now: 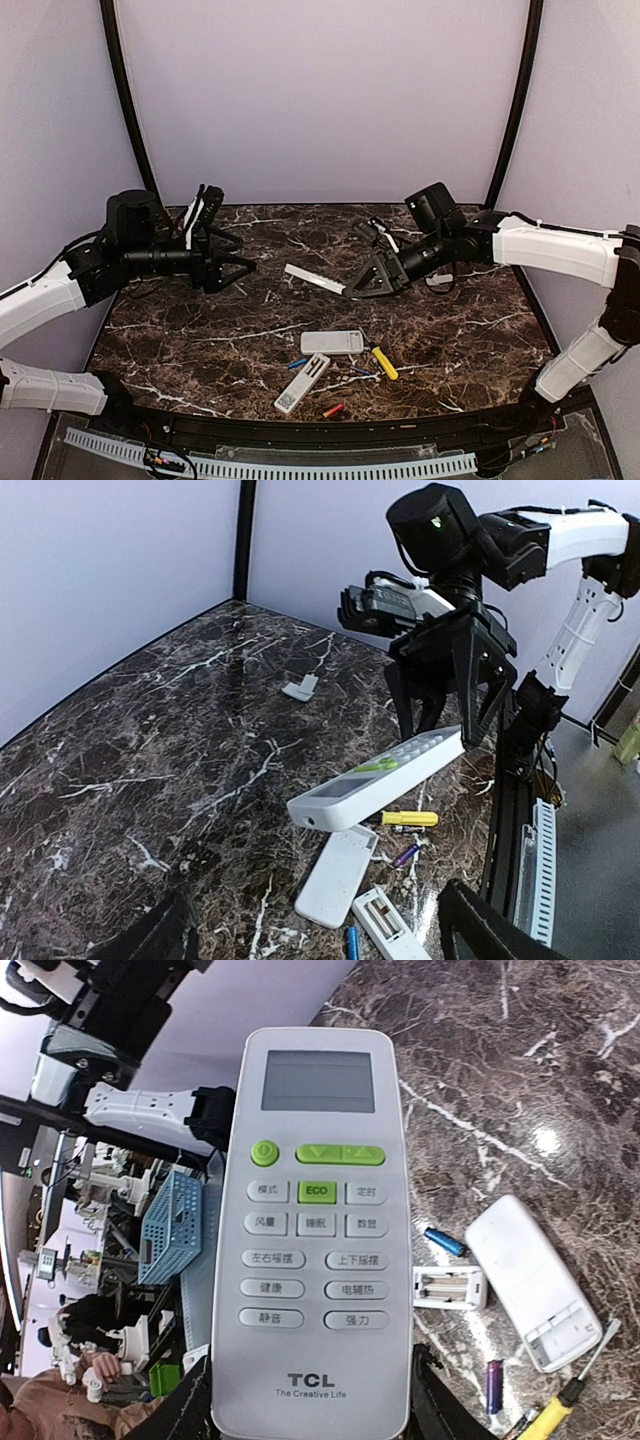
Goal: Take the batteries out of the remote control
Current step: Pass from the right arm to the left
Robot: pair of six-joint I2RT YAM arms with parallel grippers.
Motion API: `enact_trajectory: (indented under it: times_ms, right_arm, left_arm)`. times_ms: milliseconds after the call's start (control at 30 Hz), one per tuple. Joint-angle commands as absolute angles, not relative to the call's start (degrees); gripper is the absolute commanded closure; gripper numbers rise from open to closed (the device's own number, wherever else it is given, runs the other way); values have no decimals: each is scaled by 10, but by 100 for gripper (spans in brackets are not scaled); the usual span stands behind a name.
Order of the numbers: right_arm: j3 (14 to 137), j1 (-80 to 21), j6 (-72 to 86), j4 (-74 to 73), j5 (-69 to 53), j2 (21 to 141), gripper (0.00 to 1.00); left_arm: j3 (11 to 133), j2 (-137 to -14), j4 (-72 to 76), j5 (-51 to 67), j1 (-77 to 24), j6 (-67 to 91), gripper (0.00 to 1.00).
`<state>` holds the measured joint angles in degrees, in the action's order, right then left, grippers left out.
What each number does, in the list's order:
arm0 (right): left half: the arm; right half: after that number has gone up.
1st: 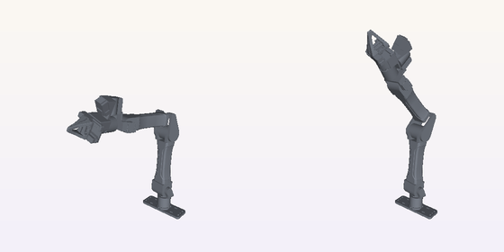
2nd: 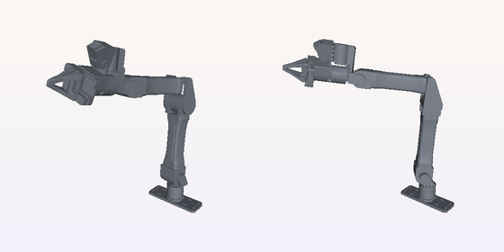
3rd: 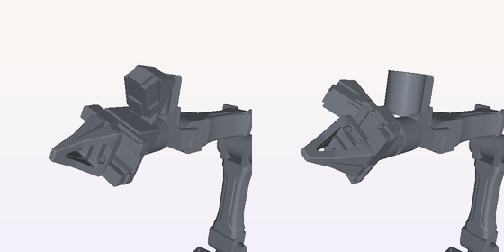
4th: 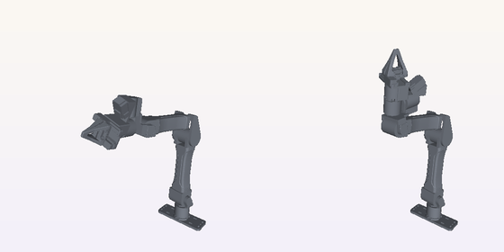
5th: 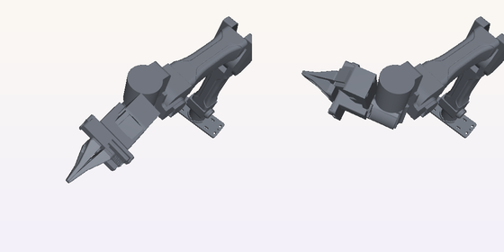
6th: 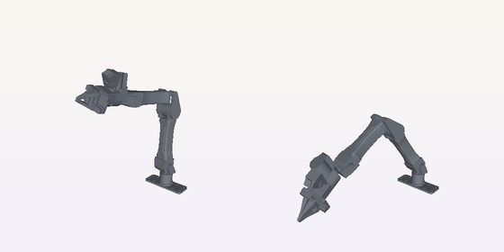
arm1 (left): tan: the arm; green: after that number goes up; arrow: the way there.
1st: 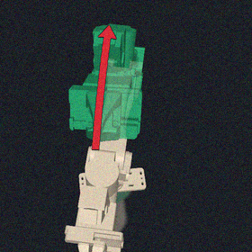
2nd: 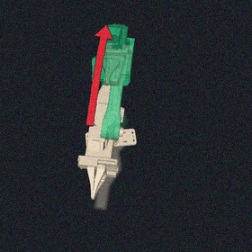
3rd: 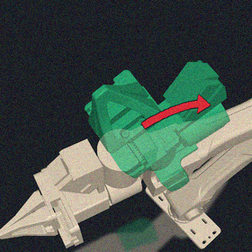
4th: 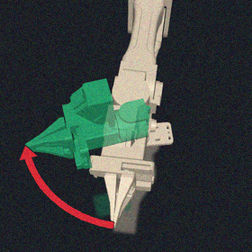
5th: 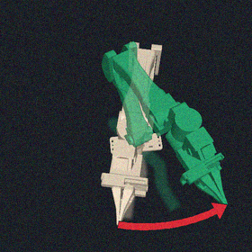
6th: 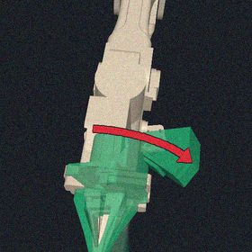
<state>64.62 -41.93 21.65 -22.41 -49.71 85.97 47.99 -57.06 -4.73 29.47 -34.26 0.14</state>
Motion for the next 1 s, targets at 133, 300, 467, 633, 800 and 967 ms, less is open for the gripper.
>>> enact_trajectory:
  times_ms: [133, 300, 467, 633, 800, 967]
  right_arm:
    - [637, -437, 225, -202, -608, 834, 66]
    - [656, -463, 216, -215, -632, 851, 66]
    - [670, -472, 216, -214, -652, 866, 66]
    - [674, -472, 225, -199, -671, 874, 66]
    - [671, -472, 236, -192, -680, 883, 66]
    - [663, -472, 253, -175, -688, 887, 66]
  left_arm:
    - [463, -587, -28, 293, -425, -68, 19]
    - [467, -611, -39, 280, -458, -85, 20]
    - [470, -621, -56, 251, -496, -104, 26]
    - [467, -618, -52, 245, -507, -105, 40]
    - [466, -619, -50, 241, -520, -106, 53]
    - [466, -619, -51, 235, -531, -106, 64]
